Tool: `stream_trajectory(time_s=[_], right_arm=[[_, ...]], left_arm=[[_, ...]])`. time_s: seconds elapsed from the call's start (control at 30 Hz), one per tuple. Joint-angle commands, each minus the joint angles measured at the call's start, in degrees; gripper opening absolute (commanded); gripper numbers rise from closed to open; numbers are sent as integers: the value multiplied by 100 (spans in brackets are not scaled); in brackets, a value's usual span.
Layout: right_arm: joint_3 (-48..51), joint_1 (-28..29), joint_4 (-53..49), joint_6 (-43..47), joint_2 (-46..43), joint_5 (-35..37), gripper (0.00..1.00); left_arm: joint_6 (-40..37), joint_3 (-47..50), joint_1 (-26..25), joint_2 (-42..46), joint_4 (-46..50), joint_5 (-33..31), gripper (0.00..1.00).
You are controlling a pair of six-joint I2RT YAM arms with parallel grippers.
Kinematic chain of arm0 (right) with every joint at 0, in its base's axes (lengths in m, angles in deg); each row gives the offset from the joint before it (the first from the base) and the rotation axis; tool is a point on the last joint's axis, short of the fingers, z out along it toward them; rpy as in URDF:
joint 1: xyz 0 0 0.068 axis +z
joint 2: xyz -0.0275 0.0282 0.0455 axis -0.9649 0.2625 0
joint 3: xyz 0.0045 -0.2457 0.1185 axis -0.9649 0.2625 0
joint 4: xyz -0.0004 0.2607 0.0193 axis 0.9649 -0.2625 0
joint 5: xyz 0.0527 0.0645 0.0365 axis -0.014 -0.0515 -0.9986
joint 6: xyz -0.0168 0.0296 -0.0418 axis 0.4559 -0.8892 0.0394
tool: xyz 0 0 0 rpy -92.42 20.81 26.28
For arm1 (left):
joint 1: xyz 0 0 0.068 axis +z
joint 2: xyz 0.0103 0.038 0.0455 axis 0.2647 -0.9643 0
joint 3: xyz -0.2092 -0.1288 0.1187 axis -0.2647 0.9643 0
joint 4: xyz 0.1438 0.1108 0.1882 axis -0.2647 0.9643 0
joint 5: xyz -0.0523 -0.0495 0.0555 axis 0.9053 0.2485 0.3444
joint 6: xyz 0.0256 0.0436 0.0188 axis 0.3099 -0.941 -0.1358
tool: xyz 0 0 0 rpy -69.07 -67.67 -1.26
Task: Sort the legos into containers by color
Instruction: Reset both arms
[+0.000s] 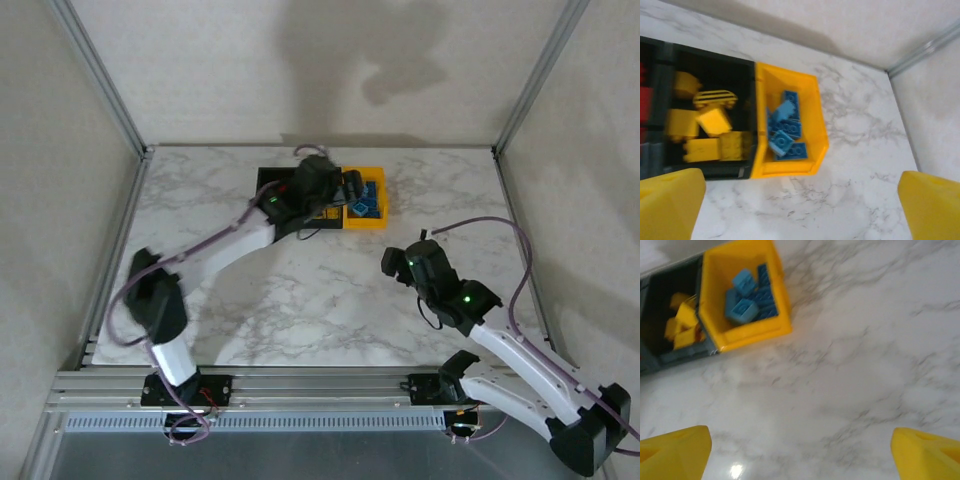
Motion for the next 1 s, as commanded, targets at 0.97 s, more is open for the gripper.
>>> stream_trajectory(time_s=[0.97], right_arm=[[3422, -3460, 11111, 3827, 3792, -1779, 99]], left_arm=[[-3261, 6731, 3367, 21, -9329, -1229, 100]])
